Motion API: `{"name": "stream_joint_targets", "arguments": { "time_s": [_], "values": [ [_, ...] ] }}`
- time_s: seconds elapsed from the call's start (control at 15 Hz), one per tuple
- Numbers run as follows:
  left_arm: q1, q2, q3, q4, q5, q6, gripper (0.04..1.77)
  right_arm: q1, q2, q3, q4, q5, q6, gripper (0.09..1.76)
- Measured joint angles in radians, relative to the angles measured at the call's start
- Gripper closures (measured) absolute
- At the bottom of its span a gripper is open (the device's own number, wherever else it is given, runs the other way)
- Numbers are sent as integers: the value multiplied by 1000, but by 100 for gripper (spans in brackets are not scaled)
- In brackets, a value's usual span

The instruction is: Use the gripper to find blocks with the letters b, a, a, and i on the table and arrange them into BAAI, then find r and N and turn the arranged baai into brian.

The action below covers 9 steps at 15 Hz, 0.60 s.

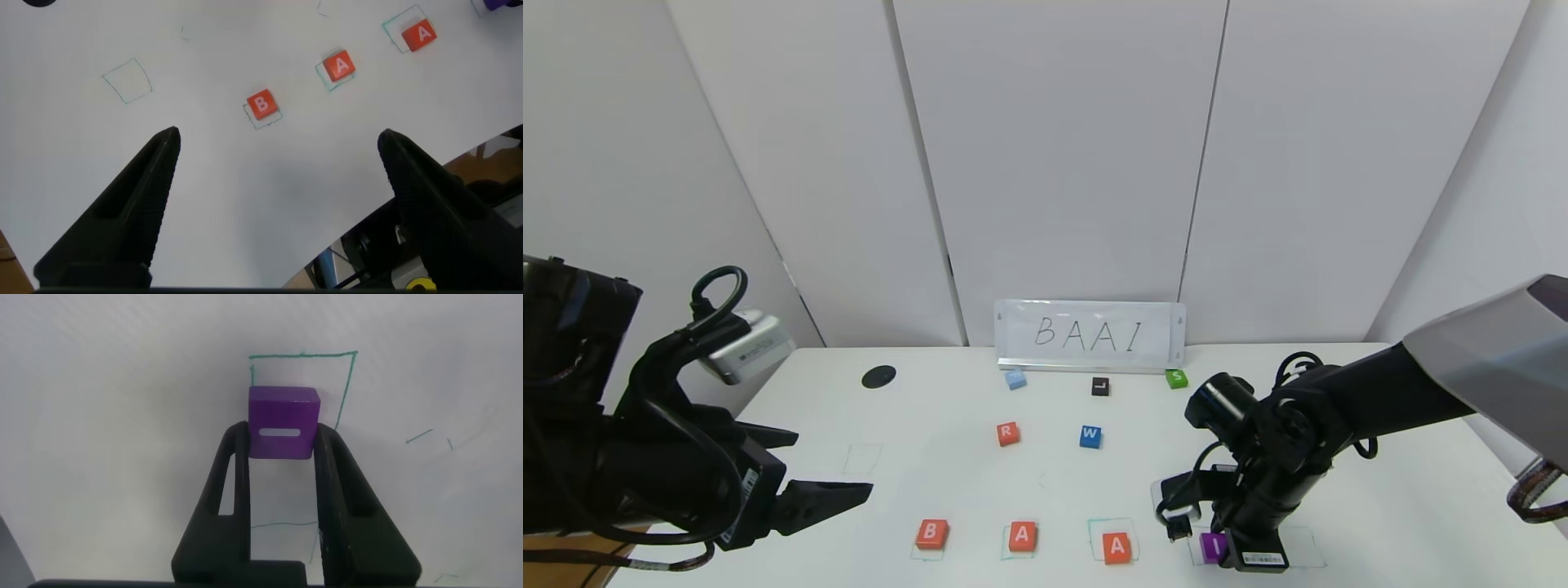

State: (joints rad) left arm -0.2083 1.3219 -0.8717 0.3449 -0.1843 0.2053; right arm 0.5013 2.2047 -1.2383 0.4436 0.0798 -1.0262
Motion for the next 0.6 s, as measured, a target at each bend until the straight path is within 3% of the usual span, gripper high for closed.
{"name": "stream_joint_targets", "arguments": {
  "time_s": [0.6],
  "values": [
    [0, -5, 1, 0, -1, 5, 9, 1, 15, -8, 1, -1, 0, 133]
  ]
}}
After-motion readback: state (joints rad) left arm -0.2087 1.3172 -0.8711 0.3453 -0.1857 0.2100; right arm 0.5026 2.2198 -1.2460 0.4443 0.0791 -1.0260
